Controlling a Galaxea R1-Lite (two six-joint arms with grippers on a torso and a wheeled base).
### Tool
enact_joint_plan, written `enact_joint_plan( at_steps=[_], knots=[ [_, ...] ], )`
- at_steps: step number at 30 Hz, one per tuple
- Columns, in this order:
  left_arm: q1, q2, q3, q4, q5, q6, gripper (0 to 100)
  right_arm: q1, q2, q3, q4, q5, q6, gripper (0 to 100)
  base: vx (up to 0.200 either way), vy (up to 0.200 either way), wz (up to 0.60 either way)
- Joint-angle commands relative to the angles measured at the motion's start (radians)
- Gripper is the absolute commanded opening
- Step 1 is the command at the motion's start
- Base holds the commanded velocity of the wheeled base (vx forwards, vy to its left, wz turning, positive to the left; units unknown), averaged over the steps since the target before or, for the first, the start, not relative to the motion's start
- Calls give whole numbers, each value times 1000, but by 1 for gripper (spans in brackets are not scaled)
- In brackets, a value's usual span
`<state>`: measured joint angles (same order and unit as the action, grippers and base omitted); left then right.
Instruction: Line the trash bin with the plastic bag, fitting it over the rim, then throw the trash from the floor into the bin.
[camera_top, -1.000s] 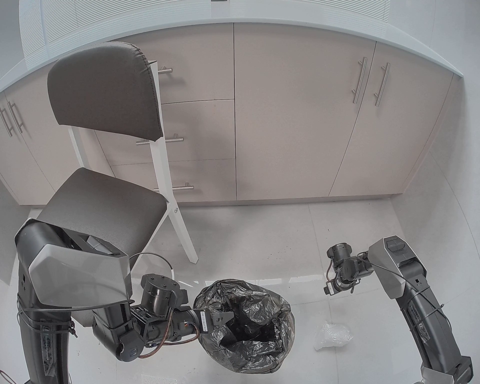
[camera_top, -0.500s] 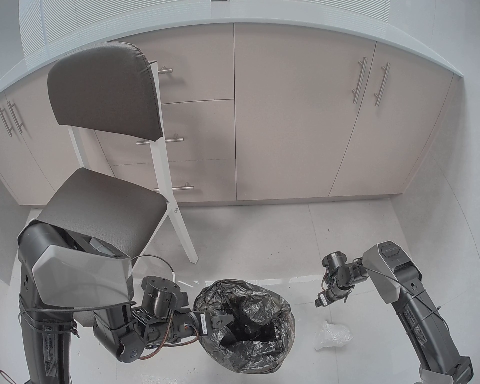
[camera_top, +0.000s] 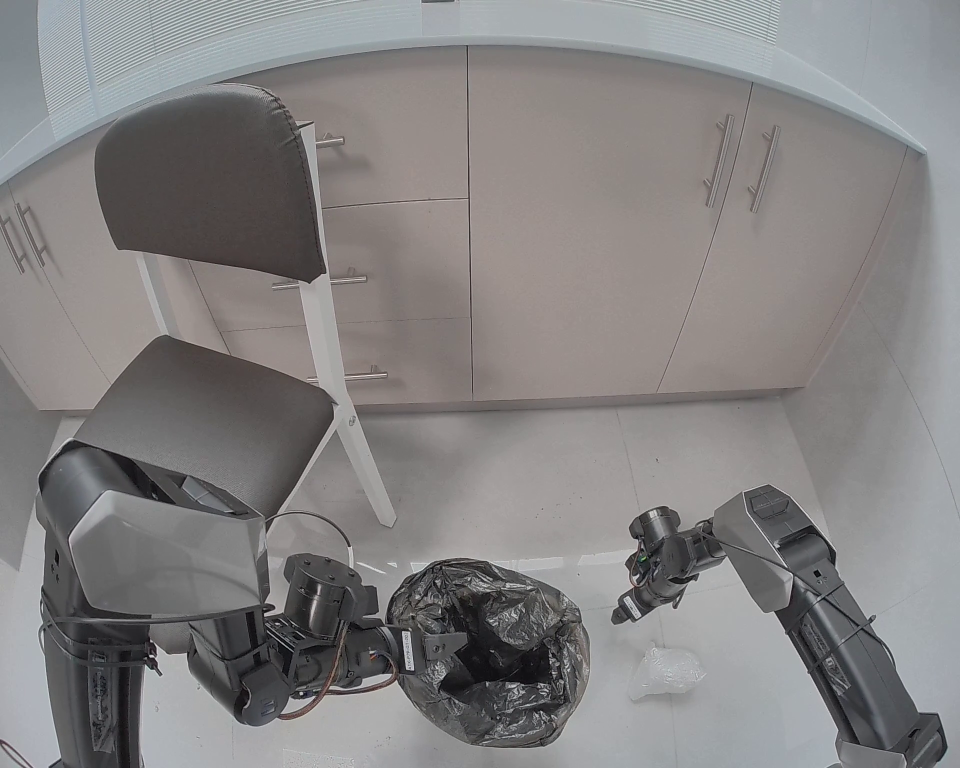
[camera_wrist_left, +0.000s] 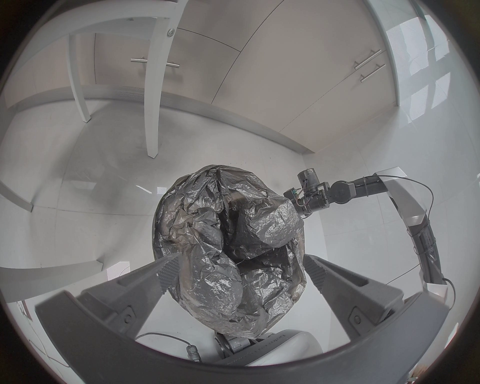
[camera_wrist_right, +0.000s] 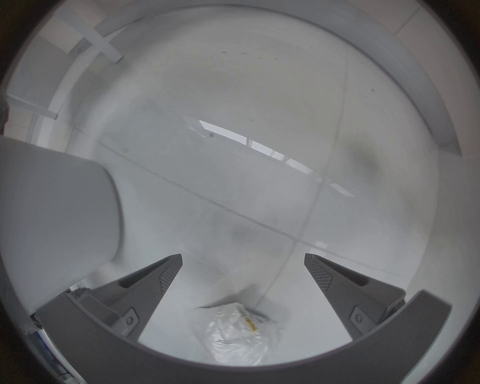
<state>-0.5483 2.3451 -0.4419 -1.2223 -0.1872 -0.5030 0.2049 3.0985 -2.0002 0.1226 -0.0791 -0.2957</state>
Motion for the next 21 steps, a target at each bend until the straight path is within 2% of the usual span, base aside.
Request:
enact_joint_plan(
  at_steps=[1, 7, 13, 17, 21],
  knots=[
    [-1, 6, 0, 0, 0, 1, 100, 2, 1, 0, 8, 13, -6, 100, 0, 0, 0],
    [-2, 10, 0, 0, 2, 3, 100, -2, 1, 0, 169, 62, -42, 100, 0, 0, 0],
    [-10, 14, 0, -2, 3, 6, 100, -1, 1, 0, 184, 78, -77, 100, 0, 0, 0],
    [-10, 19, 0, -2, 3, 32, 100, 1, 1, 0, 261, 114, -85, 100, 0, 0, 0],
    [-10, 25, -4, -3, 15, 34, 100, 1, 1, 0, 298, 114, -85, 100, 0, 0, 0]
  ],
)
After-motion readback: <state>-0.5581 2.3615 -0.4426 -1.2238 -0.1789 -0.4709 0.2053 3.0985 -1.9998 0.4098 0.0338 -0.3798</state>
